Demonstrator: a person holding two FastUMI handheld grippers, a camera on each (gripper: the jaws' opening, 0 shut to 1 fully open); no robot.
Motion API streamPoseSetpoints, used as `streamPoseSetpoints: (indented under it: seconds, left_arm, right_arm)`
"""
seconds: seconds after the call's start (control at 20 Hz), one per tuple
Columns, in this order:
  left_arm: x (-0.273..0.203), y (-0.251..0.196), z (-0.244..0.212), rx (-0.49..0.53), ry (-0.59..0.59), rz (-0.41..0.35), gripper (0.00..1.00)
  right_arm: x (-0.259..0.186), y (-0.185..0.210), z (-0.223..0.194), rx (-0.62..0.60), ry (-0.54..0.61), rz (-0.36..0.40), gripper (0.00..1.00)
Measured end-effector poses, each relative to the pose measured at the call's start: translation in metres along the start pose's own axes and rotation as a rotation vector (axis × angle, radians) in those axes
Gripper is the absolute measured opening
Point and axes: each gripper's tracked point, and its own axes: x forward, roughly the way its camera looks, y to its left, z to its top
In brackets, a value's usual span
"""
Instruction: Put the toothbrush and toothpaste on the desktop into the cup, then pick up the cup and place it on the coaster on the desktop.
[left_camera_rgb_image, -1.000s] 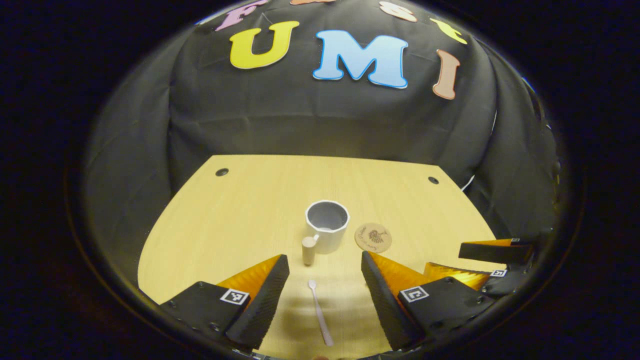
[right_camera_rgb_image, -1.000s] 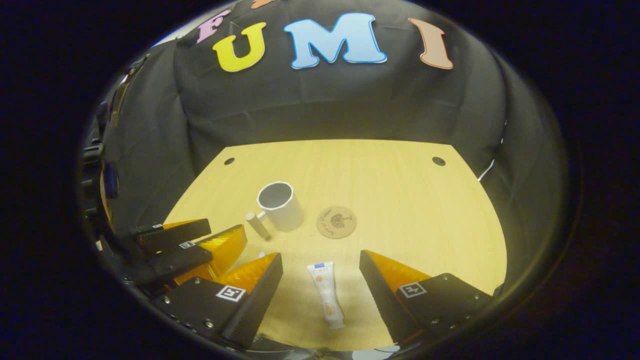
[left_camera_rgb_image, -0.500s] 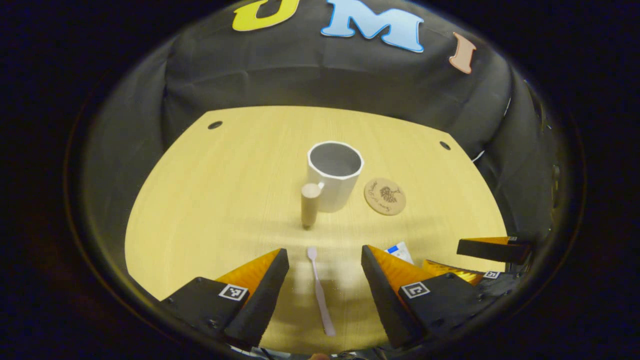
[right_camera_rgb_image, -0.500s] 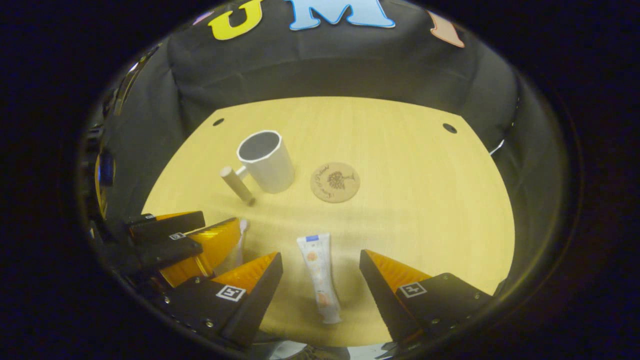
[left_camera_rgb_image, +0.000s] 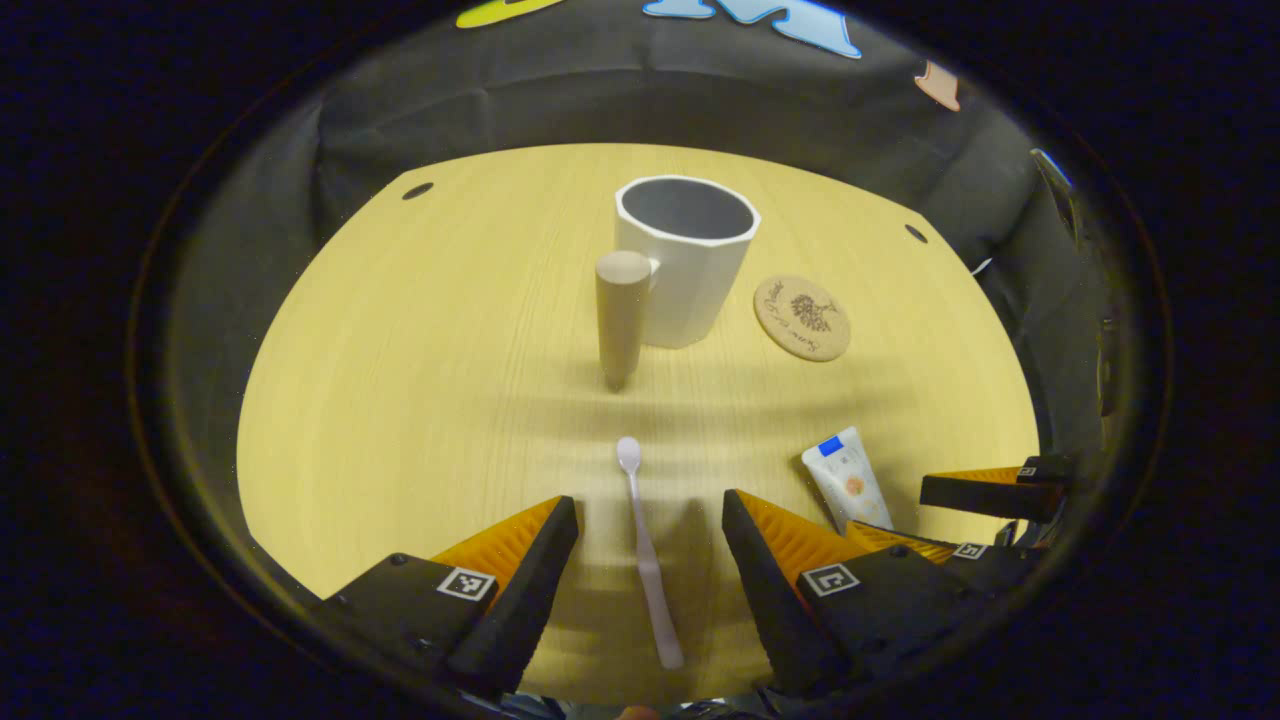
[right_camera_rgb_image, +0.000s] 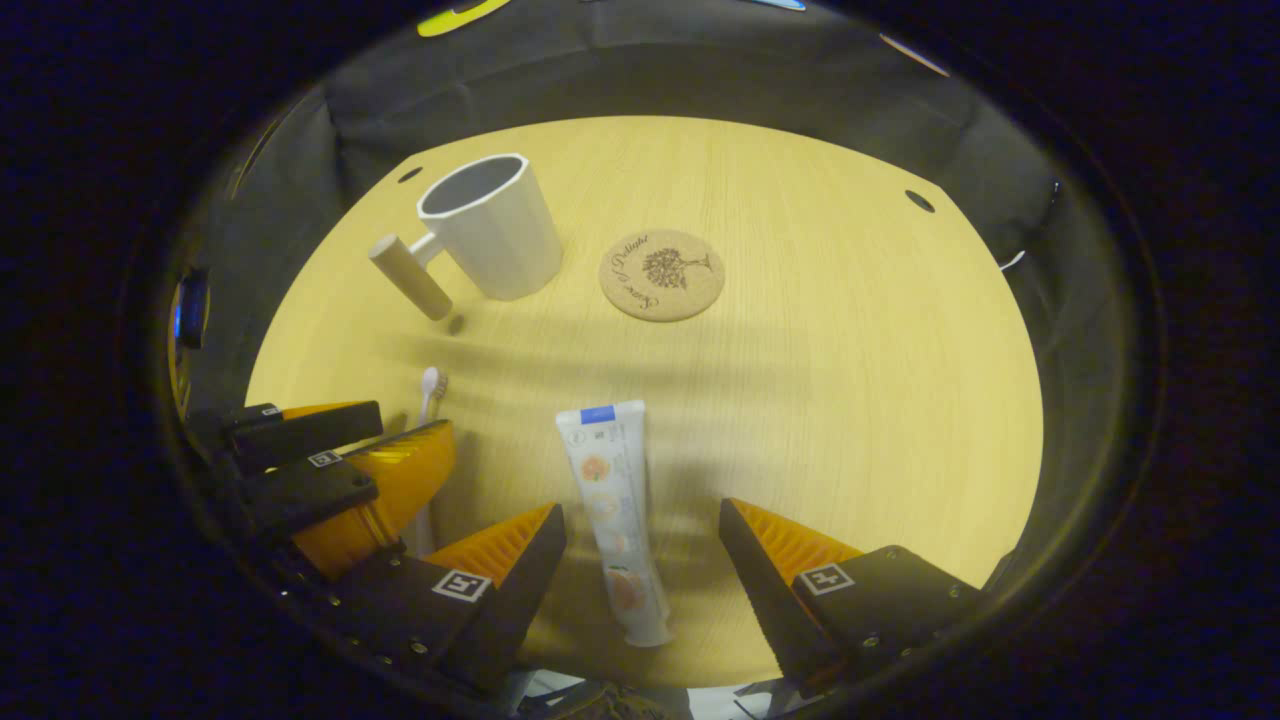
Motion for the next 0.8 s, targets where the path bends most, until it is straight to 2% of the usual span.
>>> streamPoseSetpoints:
  seconds: [0.3, 0.35, 0.4, 0.65, 0.75, 0.8]
  left_arm:
    - [0.014, 0.012, -0.019, -0.020, 0.087, 0.051, 1.00]
    - [0.015, 0.011, -0.019, -0.013, 0.085, 0.051, 1.00]
    - [0.016, 0.011, -0.020, -0.007, 0.093, 0.057, 0.94]
    - [0.015, 0.010, -0.021, 0.020, 0.104, 0.082, 0.95]
    - [0.015, 0.010, -0.021, 0.014, 0.110, 0.083, 0.97]
    - [0.016, 0.009, -0.021, 0.014, 0.109, 0.084, 0.95]
  right_arm:
    - [0.013, -0.004, -0.008, -0.016, 0.062, -0.020, 0.95]
    - [0.015, -0.004, -0.009, -0.019, 0.069, -0.021, 0.95]
    - [0.017, -0.003, -0.010, -0.020, 0.076, -0.022, 0.95]
    - [0.018, -0.004, -0.011, -0.030, 0.084, -0.038, 0.93]
    - [0.019, -0.003, -0.013, -0.033, 0.094, -0.040, 0.95]
    - [0.018, -0.002, -0.015, -0.037, 0.102, -0.042, 0.96]
